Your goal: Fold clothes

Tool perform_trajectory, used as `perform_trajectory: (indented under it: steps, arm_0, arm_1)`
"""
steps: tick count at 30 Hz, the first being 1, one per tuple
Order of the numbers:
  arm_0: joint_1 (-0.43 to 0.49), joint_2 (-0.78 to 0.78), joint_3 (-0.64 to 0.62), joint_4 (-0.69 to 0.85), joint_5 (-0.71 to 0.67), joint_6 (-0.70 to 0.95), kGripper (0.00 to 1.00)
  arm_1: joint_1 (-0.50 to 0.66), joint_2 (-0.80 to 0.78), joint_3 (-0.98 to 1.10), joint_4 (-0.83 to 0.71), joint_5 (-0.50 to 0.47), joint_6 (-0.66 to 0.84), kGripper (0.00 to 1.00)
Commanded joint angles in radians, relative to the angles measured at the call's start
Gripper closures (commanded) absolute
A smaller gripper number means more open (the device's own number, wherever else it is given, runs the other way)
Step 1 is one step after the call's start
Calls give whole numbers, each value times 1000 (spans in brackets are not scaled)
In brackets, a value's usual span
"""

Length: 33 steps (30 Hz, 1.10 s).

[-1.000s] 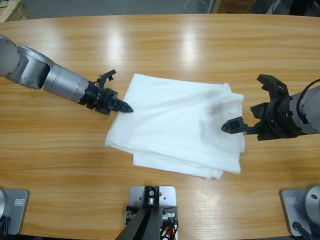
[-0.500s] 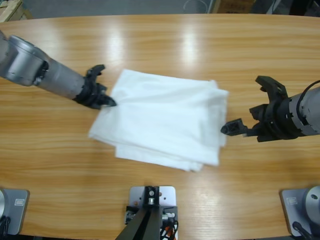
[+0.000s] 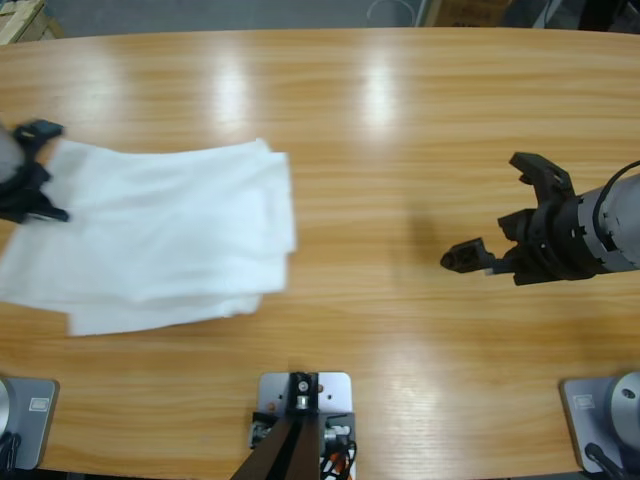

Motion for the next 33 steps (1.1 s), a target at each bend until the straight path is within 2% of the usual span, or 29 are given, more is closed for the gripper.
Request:
perform_trajectory:
  steps: [1, 3, 6, 11, 15, 20, 33]
  arm_0:
    - [17, -115, -131, 248, 103, 11, 1000]
    - [-19, -103, -177, 293, 107, 15, 1000]
    - [-132, -37, -280, 362, 96, 3, 1000]
    - [-313, 135, -403, 372, 5, -39, 1000]
    - [-403, 274, -501, 372, -56, -54, 1000]
    - [-432, 411, -598, 369, -96, -56, 1000]
    - [-432, 595, -858, 409, -116, -26, 1000]
  arm_1:
    - [11, -26, 39, -10, 12, -12, 0]
    - [11, -21, 39, -14, 12, -12, 0]
    - [11, -18, 41, -21, 12, -12, 0]
    - [10, -9, 56, -31, 14, -12, 0]
    - [10, 2, 81, -60, 20, -12, 0]
    - [11, 22, 94, -81, 32, -24, 0]
    - [11, 124, 124, -179, 97, -71, 0]
